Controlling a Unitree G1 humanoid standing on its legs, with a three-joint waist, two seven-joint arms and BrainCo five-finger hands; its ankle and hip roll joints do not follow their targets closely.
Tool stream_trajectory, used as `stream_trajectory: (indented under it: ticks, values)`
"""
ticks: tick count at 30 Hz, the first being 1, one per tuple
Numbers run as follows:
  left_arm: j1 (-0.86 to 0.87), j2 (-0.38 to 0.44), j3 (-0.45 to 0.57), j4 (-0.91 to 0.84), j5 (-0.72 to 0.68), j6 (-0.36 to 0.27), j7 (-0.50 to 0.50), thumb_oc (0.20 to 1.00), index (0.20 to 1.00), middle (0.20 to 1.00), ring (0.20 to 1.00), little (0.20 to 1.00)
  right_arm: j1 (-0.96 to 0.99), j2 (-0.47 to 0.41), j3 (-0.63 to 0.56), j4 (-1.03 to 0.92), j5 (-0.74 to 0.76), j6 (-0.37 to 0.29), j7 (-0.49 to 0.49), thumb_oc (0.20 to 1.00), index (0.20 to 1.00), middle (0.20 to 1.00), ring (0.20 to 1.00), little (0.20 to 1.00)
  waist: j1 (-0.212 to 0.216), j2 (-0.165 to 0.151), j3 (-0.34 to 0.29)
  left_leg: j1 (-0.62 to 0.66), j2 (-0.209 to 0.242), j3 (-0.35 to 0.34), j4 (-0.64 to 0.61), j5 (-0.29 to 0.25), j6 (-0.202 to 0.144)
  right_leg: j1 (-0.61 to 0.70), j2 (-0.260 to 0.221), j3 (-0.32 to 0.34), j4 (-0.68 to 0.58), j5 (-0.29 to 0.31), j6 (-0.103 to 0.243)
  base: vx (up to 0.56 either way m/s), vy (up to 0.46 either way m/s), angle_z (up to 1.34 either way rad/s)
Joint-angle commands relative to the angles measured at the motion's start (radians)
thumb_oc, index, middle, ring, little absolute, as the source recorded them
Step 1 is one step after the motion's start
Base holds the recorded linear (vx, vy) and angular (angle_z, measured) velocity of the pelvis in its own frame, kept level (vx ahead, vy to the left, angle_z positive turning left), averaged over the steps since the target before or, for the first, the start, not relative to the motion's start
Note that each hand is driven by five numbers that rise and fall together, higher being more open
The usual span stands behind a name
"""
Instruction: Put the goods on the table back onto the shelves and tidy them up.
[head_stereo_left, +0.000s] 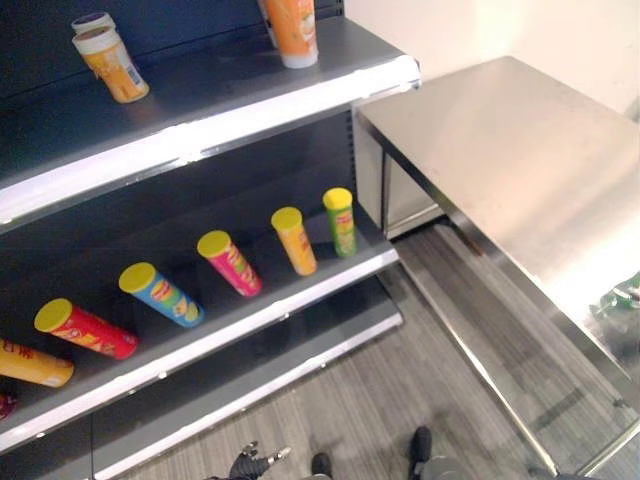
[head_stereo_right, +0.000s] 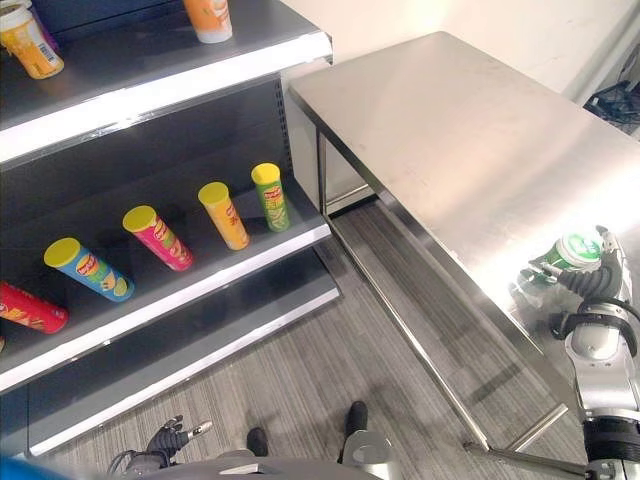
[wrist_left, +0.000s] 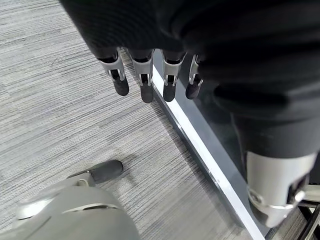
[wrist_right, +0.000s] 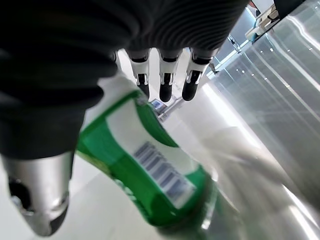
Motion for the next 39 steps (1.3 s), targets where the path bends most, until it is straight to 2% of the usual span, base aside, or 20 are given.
stream_trajectory:
  ticks: [1, 2, 12, 17, 24, 25, 27, 31, 34, 35, 38, 39]
  values:
    - [-0.045, 0.069, -0.018, 0.043, -0.022, -0.016, 0.019, 1.000, 1.000, 1.000, 1.000, 1.000, -0.086, -0.043, 0.016, 0.026, -0.015, -0.024, -0.045, 0.598, 0.598, 0.598, 0.598, 0.598, 0.019, -0.071, -0.005, 0.011, 0.027, 0.006, 0.048, -0.048, -0.030, 0.053, -0.056, 0.035, 0.072, -0.174, 0.072, 0.00, 0.000, 0.00]
    - [-0.044, 0.069, -0.019, 0.043, -0.023, -0.016, 0.019, 1.000, 1.000, 1.000, 1.000, 1.000, -0.090, -0.045, 0.020, 0.033, -0.016, -0.022, -0.045, 0.200, 0.200, 0.200, 0.200, 0.200, 0.019, -0.072, -0.004, 0.012, 0.027, 0.006, 0.048, -0.048, -0.030, 0.053, -0.056, 0.035, 0.072, -0.174, 0.072, 0.00, 0.000, 0.00]
    - [-0.045, 0.070, -0.015, 0.057, -0.025, -0.016, 0.023, 1.000, 1.000, 1.000, 1.000, 1.000, -0.095, -0.063, 0.045, 0.055, -0.031, -0.014, -0.034, 0.200, 0.200, 0.200, 0.200, 0.200, 0.023, -0.077, -0.001, 0.011, 0.028, 0.004, 0.049, -0.047, -0.031, 0.057, -0.056, 0.031, 0.072, -0.174, 0.073, 0.00, 0.000, 0.00]
    - [-0.050, 0.071, -0.005, 0.065, -0.021, -0.014, 0.027, 1.000, 1.000, 1.000, 1.000, 1.000, -0.075, -0.063, 0.014, 0.014, -0.041, -0.017, -0.045, 0.200, 0.200, 0.200, 0.200, 0.200, 0.019, -0.079, -0.002, 0.016, 0.032, 0.005, 0.049, -0.049, -0.032, 0.062, -0.054, 0.031, 0.072, -0.177, 0.072, 0.00, 0.000, 0.00]
    - [-0.060, 0.070, 0.018, 0.066, -0.012, -0.015, 0.036, 1.000, 1.000, 1.000, 1.000, 1.000, -0.033, -0.063, -0.093, -0.212, -0.048, -0.064, -0.063, 0.200, 0.200, 0.200, 0.200, 0.200, 0.009, -0.079, -0.005, 0.021, 0.035, 0.008, 0.054, -0.055, -0.033, 0.062, -0.052, 0.034, 0.077, -0.182, 0.071, 0.00, -0.005, 0.00]
    - [-0.065, 0.070, 0.023, 0.062, -0.005, -0.018, 0.035, 1.000, 1.000, 1.000, 1.000, 1.000, -0.036, -0.073, -0.132, -0.321, -0.040, -0.103, -0.061, 0.200, 0.200, 0.200, 0.200, 0.200, 0.005, -0.080, -0.008, 0.020, 0.039, 0.008, 0.065, -0.058, -0.035, 0.064, -0.049, 0.038, 0.079, -0.187, 0.069, 0.00, 0.000, 0.00]
    - [-0.066, 0.071, 0.029, 0.060, -0.004, -0.022, 0.034, 1.000, 1.000, 1.000, 1.000, 1.000, -0.044, -0.089, -0.148, -0.390, -0.041, -0.129, -0.052, 0.200, 0.200, 0.200, 0.200, 0.200, 0.004, -0.081, -0.009, 0.019, 0.043, 0.006, 0.073, -0.059, -0.037, 0.066, -0.046, 0.042, 0.081, -0.192, 0.066, -0.01, -0.027, -0.01]
    - [-0.064, 0.076, 0.036, 0.039, -0.017, -0.031, 0.026, 1.000, 1.000, 1.000, 1.000, 1.000, -0.062, -0.123, -0.158, -0.489, -0.032, -0.165, -0.021, 0.200, 0.200, 0.200, 0.200, 0.200, 0.008, -0.080, -0.010, 0.006, 0.051, -0.009, 0.080, -0.051, -0.044, 0.064, -0.034, 0.043, 0.082, -0.202, 0.058, -0.05, -0.056, 0.06]
    - [-0.059, 0.076, 0.041, -0.014, -0.065, -0.048, 0.024, 1.000, 1.000, 1.000, 1.000, 1.000, -0.128, -0.179, -0.109, -0.549, -0.033, -0.186, 0.005, 0.200, 0.200, 0.200, 0.200, 0.200, 0.032, -0.089, 0.008, -0.069, 0.044, -0.071, 0.130, -0.043, -0.048, 0.044, -0.038, 0.031, 0.084, -0.202, 0.054, -0.16, -0.020, 0.24]
    - [-0.063, 0.075, 0.041, -0.025, -0.077, -0.052, 0.024, 1.000, 1.000, 1.000, 1.000, 1.000, -0.125, -0.199, -0.117, -0.554, -0.038, -0.182, 0.003, 0.200, 0.200, 0.200, 0.200, 0.200, 0.041, -0.095, 0.017, -0.097, 0.075, -0.070, 0.129, -0.014, -0.072, 0.042, -0.050, 0.010, 0.080, -0.201, 0.057, -0.13, 0.104, 0.48]
    - [-0.060, 0.072, 0.040, -0.029, -0.084, -0.054, 0.027, 1.000, 1.000, 1.000, 1.000, 1.000, -0.097, -0.222, -0.141, -0.563, -0.055, -0.170, 0.002, 0.200, 0.200, 0.200, 0.200, 0.200, 0.035, -0.096, 0.021, -0.126, 0.148, -0.035, 0.111, 0.043, -0.080, 0.043, -0.086, -0.036, 0.084, -0.197, 0.071, -0.04, 0.246, 1.05]
    - [-0.058, 0.075, 0.049, -0.026, -0.087, -0.056, 0.032, 1.000, 1.000, 1.000, 1.000, 1.000, -0.079, -0.225, -0.154, -0.578, -0.064, -0.161, 0.007, 0.200, 0.200, 0.200, 0.200, 0.200, 0.033, -0.090, 0.014, -0.135, 0.180, -0.015, 0.091, 0.069, -0.090, 0.048, -0.111, -0.057, 0.087, -0.194, 0.086, 0.03, 0.454, 0.92]
